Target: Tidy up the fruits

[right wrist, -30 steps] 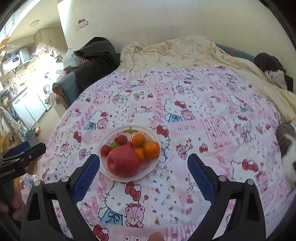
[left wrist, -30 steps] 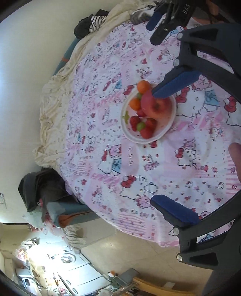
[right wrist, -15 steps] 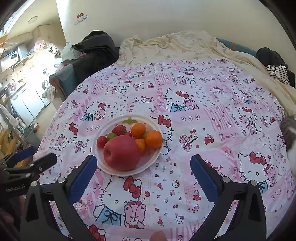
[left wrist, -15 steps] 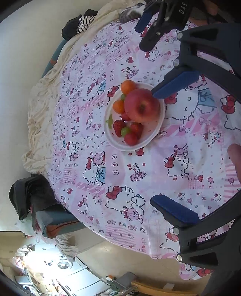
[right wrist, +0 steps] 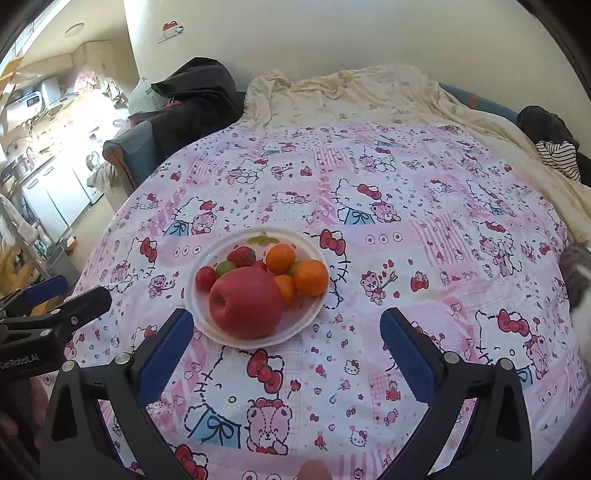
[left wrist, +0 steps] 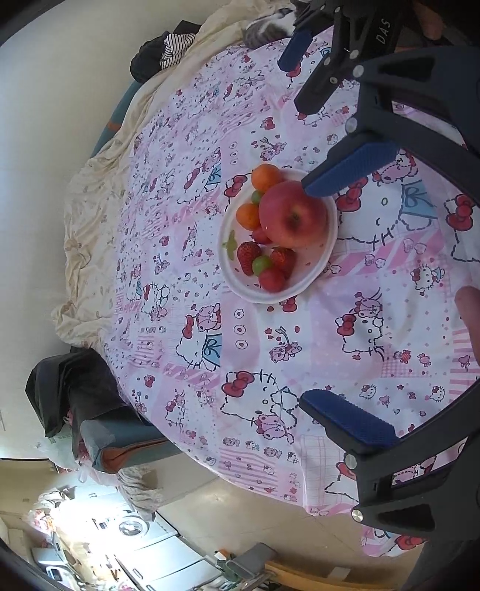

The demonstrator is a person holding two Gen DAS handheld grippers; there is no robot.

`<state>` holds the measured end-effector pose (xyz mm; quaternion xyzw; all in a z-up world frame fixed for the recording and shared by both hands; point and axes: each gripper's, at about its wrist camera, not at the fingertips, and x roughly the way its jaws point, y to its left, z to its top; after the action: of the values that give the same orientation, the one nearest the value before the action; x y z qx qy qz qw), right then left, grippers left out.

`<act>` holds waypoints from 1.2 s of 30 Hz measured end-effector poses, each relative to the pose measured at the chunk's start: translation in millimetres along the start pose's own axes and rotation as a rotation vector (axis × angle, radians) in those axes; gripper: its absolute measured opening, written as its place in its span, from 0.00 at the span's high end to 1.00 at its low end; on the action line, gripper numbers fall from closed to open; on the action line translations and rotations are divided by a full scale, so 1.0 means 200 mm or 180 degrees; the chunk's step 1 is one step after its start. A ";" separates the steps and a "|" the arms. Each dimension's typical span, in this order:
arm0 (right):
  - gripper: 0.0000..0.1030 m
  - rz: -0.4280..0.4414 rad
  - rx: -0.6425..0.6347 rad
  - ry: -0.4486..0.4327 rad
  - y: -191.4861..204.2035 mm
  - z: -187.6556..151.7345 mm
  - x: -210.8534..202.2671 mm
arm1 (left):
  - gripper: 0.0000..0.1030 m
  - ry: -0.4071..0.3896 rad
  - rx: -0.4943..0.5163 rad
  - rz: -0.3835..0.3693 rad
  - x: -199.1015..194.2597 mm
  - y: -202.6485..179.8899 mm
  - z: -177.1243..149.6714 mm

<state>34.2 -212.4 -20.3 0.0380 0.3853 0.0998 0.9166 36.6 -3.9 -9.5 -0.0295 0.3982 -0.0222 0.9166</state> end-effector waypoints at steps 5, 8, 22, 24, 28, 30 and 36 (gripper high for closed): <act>0.00 -0.0022 0.0015 -0.0023 -0.01 0.00 -0.01 | 0.00 -0.0006 -0.0005 -0.0009 0.00 0.00 0.00; 0.00 -0.0032 0.0014 -0.0032 -0.01 0.00 -0.01 | 0.00 -0.0020 -0.0009 -0.0005 -0.01 0.00 0.00; 0.00 -0.0042 0.0041 -0.0056 -0.02 0.01 -0.02 | 0.00 -0.0037 -0.0026 -0.0004 -0.02 0.00 0.00; 0.00 -0.0043 0.0040 -0.0056 -0.02 0.01 -0.02 | 0.00 -0.0041 -0.0023 -0.0006 -0.02 0.00 0.01; 0.00 -0.0041 0.0049 -0.0054 -0.03 0.01 -0.02 | 0.00 -0.0055 -0.0009 -0.0008 -0.02 -0.01 0.01; 0.00 -0.0046 0.0051 -0.0058 -0.03 0.01 -0.03 | 0.00 -0.0059 0.0000 -0.0008 -0.02 -0.02 0.01; 0.00 -0.0055 0.0062 -0.0063 -0.02 0.01 -0.03 | 0.00 -0.0066 -0.0004 0.0001 -0.03 -0.02 0.01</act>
<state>32.7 -218.3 -15.4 0.0445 0.3774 0.0877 0.9208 33.5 -8.4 -4.2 -0.0302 0.3887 -0.0215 0.9206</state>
